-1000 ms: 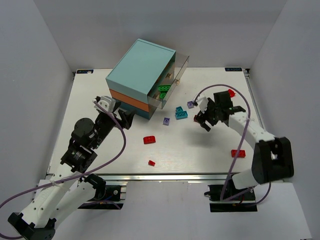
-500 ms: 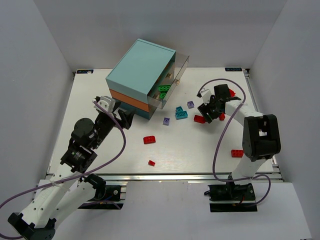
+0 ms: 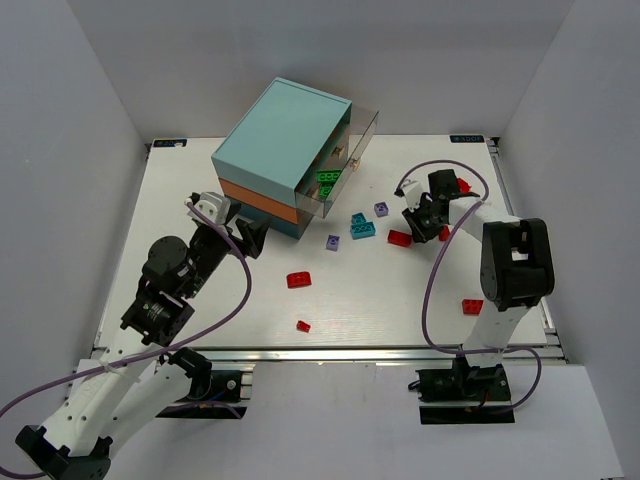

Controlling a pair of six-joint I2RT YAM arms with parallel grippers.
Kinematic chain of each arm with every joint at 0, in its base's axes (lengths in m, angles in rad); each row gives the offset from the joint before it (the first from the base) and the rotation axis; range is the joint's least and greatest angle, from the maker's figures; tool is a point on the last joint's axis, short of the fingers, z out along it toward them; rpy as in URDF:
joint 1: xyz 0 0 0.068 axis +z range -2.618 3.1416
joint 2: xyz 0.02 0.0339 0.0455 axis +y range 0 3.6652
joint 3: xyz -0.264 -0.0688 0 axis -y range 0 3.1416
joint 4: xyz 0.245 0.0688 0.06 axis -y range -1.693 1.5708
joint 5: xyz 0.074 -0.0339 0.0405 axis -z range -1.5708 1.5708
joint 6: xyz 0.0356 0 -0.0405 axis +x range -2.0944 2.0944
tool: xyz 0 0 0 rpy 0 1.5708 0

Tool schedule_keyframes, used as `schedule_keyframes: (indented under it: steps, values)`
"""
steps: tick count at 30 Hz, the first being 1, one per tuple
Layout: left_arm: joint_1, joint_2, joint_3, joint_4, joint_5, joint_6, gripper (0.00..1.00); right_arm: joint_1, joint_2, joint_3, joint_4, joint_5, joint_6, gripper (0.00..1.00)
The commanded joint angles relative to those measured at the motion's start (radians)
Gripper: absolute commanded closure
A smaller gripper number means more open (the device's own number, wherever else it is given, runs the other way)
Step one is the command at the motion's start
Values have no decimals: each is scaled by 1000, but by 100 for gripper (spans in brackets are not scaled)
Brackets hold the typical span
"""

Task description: Sort the legos into containers by color

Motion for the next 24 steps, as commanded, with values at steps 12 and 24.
schedule_keyframes:
  steps: [12,24]
  values:
    - [-4,-2,-6,16,-10,1,19,84,-246,222,-25,-263,108,95]
    - [-4,24,-9,12,-50,15,19,300,-87,649,-9,-323,249,90]
